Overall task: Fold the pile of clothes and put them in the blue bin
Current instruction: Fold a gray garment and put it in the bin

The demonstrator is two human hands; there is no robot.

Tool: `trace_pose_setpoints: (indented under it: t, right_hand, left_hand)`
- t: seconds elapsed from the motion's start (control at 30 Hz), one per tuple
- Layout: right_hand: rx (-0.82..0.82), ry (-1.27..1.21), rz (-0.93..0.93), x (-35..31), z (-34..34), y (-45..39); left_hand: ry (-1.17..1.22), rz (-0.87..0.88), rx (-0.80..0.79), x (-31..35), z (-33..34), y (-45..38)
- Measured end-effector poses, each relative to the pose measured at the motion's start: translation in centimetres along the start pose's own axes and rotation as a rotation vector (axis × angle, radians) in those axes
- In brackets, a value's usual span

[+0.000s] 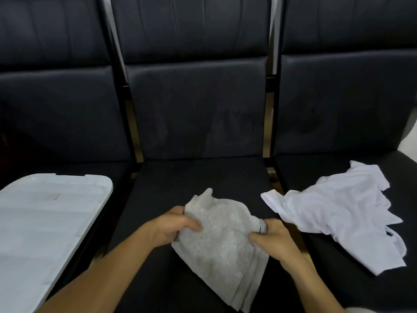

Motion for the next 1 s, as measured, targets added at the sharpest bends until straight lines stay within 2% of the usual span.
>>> trace_pose_setpoints:
  t: [0.1, 0.27, 0.4, 0.57, 0.63, 0.67, 0.8, 1.0]
  right_hand:
    - [-0.165, -0.203, -0.115, -3.2, 0.2, 3.7]
    - [-0.326, -0.126, -0.446, -11.9, 2.1, 11.0]
    - [-0.406, -0.046, -0.635, -18.8, 6.7, 17.0]
    - [-0.639, 0.107, -0.792, -24.3, 16.5, 24.7]
    - [-0.699, 0.202, -0.851, -25.1, 20.5, 27.0]
    - [-0.763, 0.265, -0.883, -25.2, 24.7, 29.0]
    - [-0.909, 0.512, -0.937, -23.7, 35.5, 33.2]
    - [-1.022, 0.787, -0.968, -18.6, 46.9, 36.4]
  left_hand:
    - [0.214, 0.086, 0.006, 0.4, -1.0, 4.5]
    - [0.276, 0.239, 0.121, 0.1, -4.7, 14.0]
    - [0.364, 0.435, 0.394, -1.5, -9.6, 23.7]
    - [0.247, 0.606, 0.797, -8.9, -15.5, 38.8]
    - [0.196, 0.591, 0.882, -12.3, -16.4, 43.2]
    - [0.187, 0.553, 0.932, -15.3, -16.8, 47.1]
    - [0.143, 0.365, 0.974, -24.2, -17.3, 54.9]
    - [0.208, 0.202, 1.07, -35.1, -17.8, 58.8]
Point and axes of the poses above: each hand's wrist, its own y-axis away from the middle knuckle, its own z-axis out of the palm, x = y × z, the point moved 4 cm from there along -y, towards the middle knuckle, and after that the axes turned 6 degrees about z, right-handed, at the moved point
